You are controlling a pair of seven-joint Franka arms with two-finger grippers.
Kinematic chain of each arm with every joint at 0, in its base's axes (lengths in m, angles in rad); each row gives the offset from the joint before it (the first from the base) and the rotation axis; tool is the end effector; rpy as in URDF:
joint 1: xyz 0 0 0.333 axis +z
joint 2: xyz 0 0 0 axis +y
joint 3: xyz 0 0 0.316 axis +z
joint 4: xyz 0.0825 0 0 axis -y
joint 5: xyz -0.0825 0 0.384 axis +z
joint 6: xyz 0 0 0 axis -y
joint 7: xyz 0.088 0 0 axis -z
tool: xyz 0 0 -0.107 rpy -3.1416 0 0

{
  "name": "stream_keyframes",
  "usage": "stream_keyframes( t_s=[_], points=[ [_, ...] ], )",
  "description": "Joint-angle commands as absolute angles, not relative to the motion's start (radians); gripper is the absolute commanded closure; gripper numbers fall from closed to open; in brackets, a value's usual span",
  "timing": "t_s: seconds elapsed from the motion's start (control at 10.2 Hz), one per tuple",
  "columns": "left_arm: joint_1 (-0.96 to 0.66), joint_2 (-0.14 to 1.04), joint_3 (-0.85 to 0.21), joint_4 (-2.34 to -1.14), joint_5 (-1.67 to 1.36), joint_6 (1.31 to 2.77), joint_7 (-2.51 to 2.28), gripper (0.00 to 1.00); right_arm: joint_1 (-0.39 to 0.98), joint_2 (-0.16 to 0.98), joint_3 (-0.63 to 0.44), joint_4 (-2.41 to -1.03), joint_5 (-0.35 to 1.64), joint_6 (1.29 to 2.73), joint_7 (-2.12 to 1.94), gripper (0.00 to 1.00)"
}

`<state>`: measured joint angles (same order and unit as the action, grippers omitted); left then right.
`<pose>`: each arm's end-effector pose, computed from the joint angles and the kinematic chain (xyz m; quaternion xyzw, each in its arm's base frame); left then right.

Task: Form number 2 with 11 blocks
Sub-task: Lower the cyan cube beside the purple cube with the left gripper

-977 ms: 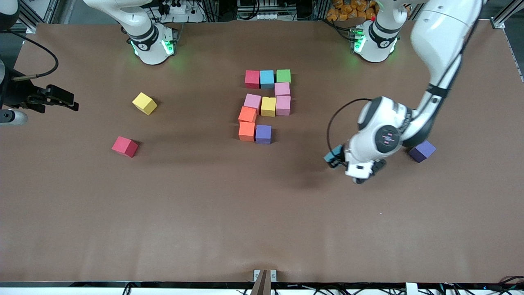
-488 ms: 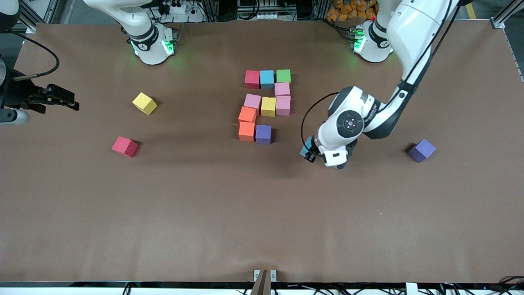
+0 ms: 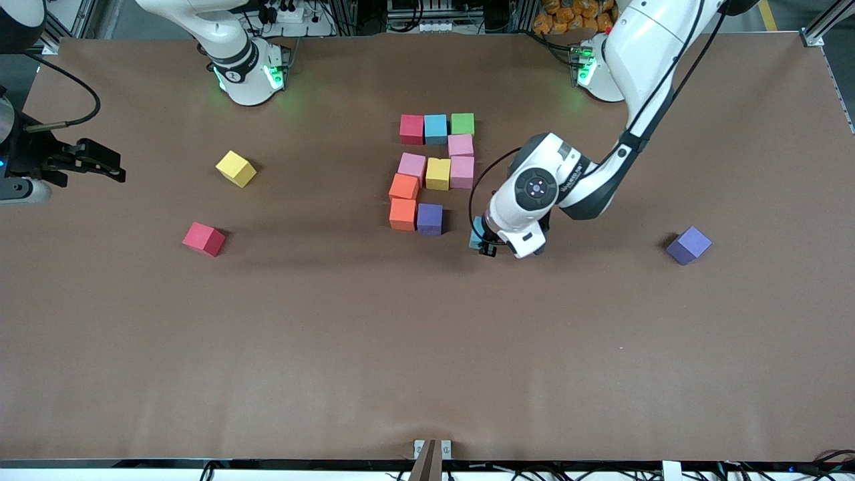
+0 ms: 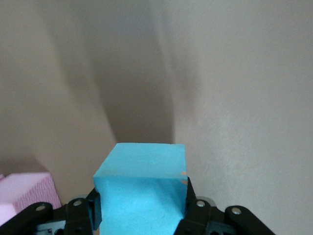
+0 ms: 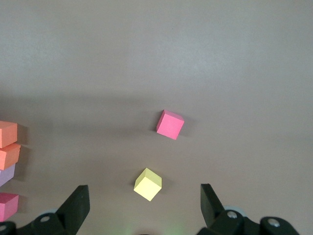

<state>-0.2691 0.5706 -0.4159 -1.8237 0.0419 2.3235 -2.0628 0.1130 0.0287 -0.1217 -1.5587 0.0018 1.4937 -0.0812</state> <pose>0.5126 -0.3936 0.2434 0.7596 0.6433 -0.0954 0.0078 0.5544 -0.0036 0.6080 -0.9983 -0.0362 0.0467 0.0013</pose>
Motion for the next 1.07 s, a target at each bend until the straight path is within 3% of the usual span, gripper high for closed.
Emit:
stream_keyframes(
  t_s=[0.0,0.29,0.98],
  points=[
    [-0.308,0.575,-0.403,-1.848,0.031,2.405,-2.155,1.00,0.100,0.017,-0.115,-1.552,-0.012,1.488,-0.089,0.00],
    [-0.334,0.607,-0.408,-1.851,0.067,2.459,-2.281,1.00,0.091,0.018,-0.120,-1.478,-0.023,1.486,-0.094,0.00],
    [-0.348,0.612,-0.454,-1.896,0.156,2.457,-2.381,1.00,0.061,0.021,-0.120,-1.471,-0.012,1.483,-0.106,0.00]
  ],
)
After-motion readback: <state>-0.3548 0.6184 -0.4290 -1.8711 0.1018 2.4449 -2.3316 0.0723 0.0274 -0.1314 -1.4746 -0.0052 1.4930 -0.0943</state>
